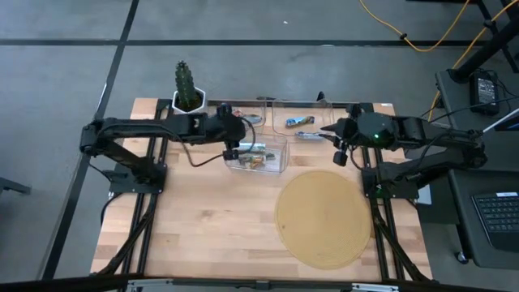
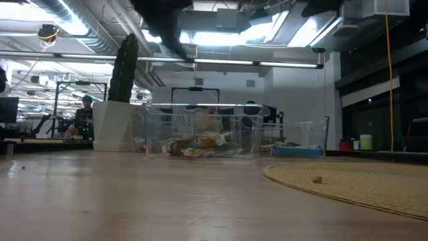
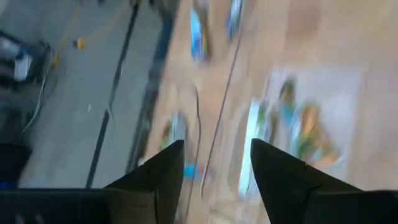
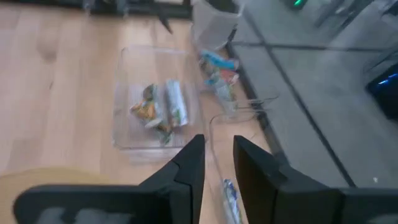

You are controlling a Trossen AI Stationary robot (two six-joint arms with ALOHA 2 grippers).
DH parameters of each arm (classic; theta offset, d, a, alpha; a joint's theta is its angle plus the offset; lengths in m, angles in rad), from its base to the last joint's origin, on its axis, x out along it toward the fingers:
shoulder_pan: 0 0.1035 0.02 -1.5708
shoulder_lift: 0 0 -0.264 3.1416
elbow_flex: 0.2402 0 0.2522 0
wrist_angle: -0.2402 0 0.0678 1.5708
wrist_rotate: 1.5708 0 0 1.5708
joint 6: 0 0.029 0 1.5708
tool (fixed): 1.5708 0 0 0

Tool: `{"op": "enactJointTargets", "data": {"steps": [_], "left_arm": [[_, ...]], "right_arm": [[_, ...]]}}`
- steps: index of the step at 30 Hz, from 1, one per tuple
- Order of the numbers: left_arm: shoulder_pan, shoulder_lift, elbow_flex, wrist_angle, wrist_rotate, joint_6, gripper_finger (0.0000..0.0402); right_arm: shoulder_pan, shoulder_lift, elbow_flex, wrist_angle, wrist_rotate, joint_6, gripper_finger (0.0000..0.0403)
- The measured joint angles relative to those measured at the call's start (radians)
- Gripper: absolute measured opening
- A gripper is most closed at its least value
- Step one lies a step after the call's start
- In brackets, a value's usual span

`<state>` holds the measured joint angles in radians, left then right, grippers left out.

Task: Pick and place Granola Bars by type
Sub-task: Return to Home Position

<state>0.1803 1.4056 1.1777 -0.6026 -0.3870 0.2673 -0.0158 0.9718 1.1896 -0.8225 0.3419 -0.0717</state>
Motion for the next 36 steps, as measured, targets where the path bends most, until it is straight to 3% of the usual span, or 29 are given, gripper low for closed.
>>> {"op": "enactJointTargets", "data": {"steps": [4, 8, 12, 17, 20, 26, 36], "left_arm": [[-0.039, -0.095, 0.034, 0.074, 0.083, -0.056, 0.0165], [-0.05, -0.21, -0.027, 0.135, 0.183, -0.178, 0.0107], [-0.03, -0.359, -0.188, 0.178, 0.301, -0.286, 0.0019], [-0.02, -0.559, -0.498, 0.486, 0.545, -0.409, 0.0002], [-0.019, -0.678, -0.68, 0.598, 0.516, -0.507, 0.0002], [-0.019, -0.948, -0.947, 0.812, 0.405, -0.617, 0.0002], [-0.019, -1.29, -1.144, 0.839, 0.343, -0.675, 0.0001]], "right_arm": [[0.0, -0.145, -0.196, 0.166, 0.033, 0.027, 0.0087], [0.0, -0.315, -0.421, 0.361, 0.034, 0.067, 0.0087], [0.0, -0.45, -0.595, 0.474, 0.034, 0.077, 0.0087], [0.0, -0.558, -0.725, 0.561, 0.033, 0.063, 0.0046], [0.0, -0.603, -0.777, 0.596, 0.031, 0.064, 0.0009], [-0.001, -0.685, -0.846, 0.624, 0.001, 0.112, 0.0006], [-0.001, -0.905, -0.993, 0.629, -0.065, 0.268, 0.0004]]}}
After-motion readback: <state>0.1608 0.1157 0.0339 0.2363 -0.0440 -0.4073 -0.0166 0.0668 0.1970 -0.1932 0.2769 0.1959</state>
